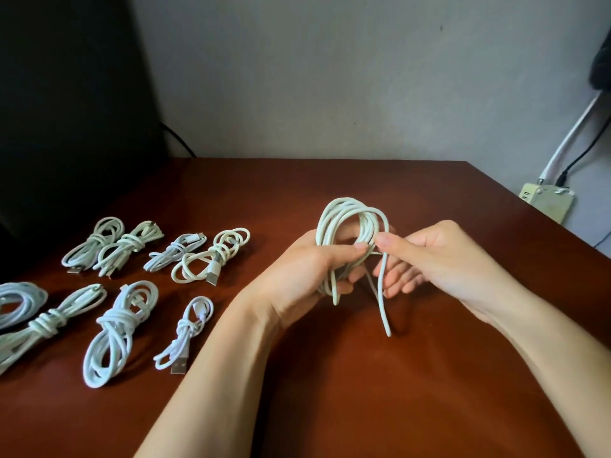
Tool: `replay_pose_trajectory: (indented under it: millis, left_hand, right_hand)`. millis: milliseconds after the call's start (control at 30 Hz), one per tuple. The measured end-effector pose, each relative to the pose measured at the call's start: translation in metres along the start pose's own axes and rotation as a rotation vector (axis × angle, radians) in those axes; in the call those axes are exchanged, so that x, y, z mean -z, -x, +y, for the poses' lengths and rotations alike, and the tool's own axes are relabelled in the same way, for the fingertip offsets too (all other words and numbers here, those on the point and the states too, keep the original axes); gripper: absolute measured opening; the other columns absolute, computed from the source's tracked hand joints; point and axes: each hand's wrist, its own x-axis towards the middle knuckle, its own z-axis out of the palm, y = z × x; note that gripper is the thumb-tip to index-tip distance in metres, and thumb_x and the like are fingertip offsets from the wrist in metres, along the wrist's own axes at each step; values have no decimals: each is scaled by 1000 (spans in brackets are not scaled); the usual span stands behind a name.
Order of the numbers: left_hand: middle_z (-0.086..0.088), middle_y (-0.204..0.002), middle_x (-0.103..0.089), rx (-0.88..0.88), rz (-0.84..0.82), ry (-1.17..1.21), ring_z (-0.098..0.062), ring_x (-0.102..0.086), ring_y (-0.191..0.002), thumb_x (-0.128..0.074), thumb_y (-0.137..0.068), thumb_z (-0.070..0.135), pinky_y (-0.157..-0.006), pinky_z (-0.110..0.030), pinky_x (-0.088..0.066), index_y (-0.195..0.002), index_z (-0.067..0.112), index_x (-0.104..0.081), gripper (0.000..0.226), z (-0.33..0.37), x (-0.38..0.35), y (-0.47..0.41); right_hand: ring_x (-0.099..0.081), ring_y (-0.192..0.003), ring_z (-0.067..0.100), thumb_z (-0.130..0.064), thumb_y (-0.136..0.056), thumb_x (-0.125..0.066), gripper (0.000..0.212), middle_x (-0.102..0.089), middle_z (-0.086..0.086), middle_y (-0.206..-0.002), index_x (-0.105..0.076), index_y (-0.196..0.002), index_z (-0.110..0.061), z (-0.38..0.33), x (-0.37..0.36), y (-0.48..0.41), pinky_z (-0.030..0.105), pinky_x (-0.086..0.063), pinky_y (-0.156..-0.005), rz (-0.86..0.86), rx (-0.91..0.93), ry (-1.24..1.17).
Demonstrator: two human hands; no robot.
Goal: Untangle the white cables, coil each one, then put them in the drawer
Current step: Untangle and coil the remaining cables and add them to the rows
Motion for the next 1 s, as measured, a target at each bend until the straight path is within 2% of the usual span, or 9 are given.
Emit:
replay_pose_trajectory:
  millis: [200,433,533,600,733,800,833,900,1000]
  left_hand:
    - [-11,-76,-41,-13,-27,-79,-11,-40,-61,-53,-84,13,-49,-18,-35,-111,-4,-59,32,0,1,1]
    - [-14,-76,-43,14,-49,-93,-12,-42,-62,-53,-85,18,-53,-19,-38,-100,5,-64,23,3,-2,4]
    - [-15,-83,-50,13,-81,-153,-23,-42,-72,-51,-89,19,-69,-33,-35,-89,9,-68,20,4,-4,6]
    - [-14,-86,-51,25,-90,-129,-27,-40,-78,-51,-89,18,-72,-38,-31,-87,7,-66,19,5,-5,6]
    - [-5,-75,-56,34,-162,61,-15,-55,-69,-50,-88,10,-76,-32,-54,-95,5,-61,14,6,-6,6]
    - [-3,-71,-52,64,-206,190,-12,-51,-58,-51,-86,8,-62,-29,-56,-93,7,-62,13,7,-9,6]
    - [-2,-70,-49,77,-220,238,-9,-45,-54,-50,-85,7,-52,-23,-50,-91,9,-61,12,8,-9,6]
    - [-1,-69,-45,101,-249,320,-7,-37,-50,-48,-84,5,-42,-16,-35,-88,11,-58,13,9,-9,6]
    - [-2,-68,-45,128,-287,393,-5,-34,-49,-45,-84,2,-38,-13,-29,-89,12,-61,19,10,-7,7]
  right_hand:
    - [-52,-38,6,-43,-70,-65,35,-61,2,-45,-68,-51,-14,4,4,-2,9,-39,-45,133,157,118]
    - [-42,-48,6,-57,-57,-68,33,-63,2,-52,-68,-48,-25,14,11,-7,12,-33,-48,179,252,175]
    - [-35,-47,6,-46,-61,-74,32,-57,-4,-44,-62,-48,-20,13,9,-7,11,-28,-45,144,274,151]
    - [-33,-47,6,-52,-54,-74,40,-55,2,-45,-62,-54,-14,14,8,-7,13,-27,-45,148,288,143]
    - [-44,-52,14,-58,-49,-81,51,-56,13,-55,-66,-69,-14,19,9,-12,31,-38,-53,165,303,112]
    - [-52,-58,20,-55,-55,-75,44,-59,9,-61,-68,-83,-22,18,7,-12,44,-49,-61,142,316,76]
    - [-58,-63,24,-54,-58,-72,41,-63,8,-67,-68,-89,-28,16,7,-11,47,-52,-66,119,331,64]
    - [-64,-75,26,-54,-64,-68,37,-67,5,-84,-64,-97,-38,14,5,-7,40,-55,-67,97,364,72]
    - [-62,-81,14,-53,-76,-57,30,-63,-9,-98,-58,-105,-45,13,2,-2,28,-53,-69,160,459,240]
